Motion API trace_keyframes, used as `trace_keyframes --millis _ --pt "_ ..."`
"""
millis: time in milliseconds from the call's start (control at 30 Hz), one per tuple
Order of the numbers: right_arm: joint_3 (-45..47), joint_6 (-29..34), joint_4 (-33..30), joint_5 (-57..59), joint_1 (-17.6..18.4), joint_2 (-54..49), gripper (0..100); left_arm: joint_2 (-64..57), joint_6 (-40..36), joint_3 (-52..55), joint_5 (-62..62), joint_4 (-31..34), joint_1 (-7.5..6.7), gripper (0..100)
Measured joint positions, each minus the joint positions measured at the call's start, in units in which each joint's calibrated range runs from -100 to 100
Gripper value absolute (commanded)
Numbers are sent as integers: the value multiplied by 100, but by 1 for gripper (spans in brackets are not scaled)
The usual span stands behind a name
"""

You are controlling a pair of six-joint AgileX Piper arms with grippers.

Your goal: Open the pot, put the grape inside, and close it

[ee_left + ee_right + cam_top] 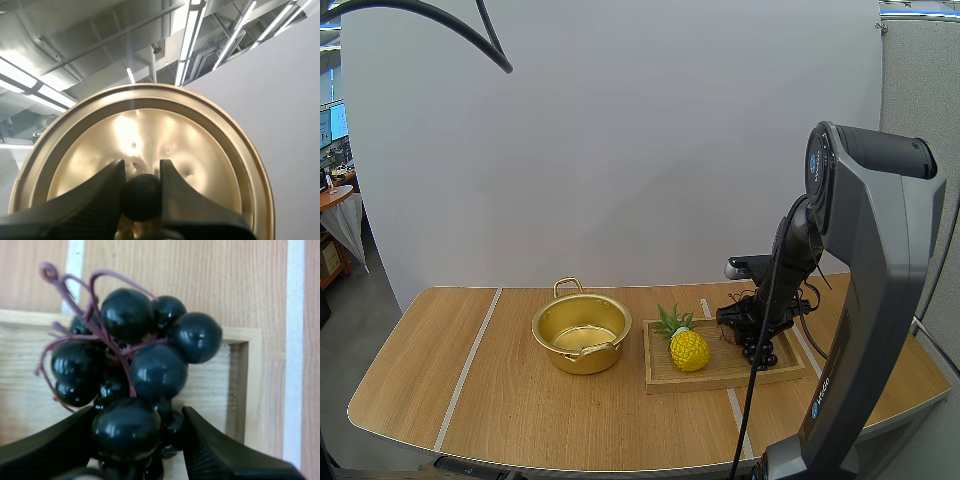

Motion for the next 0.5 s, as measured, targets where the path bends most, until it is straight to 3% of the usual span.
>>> trace_keyframes --millis 500 --pt "0 0 191 1060 0 -2870 0 0 0 0 0 0 0 0"
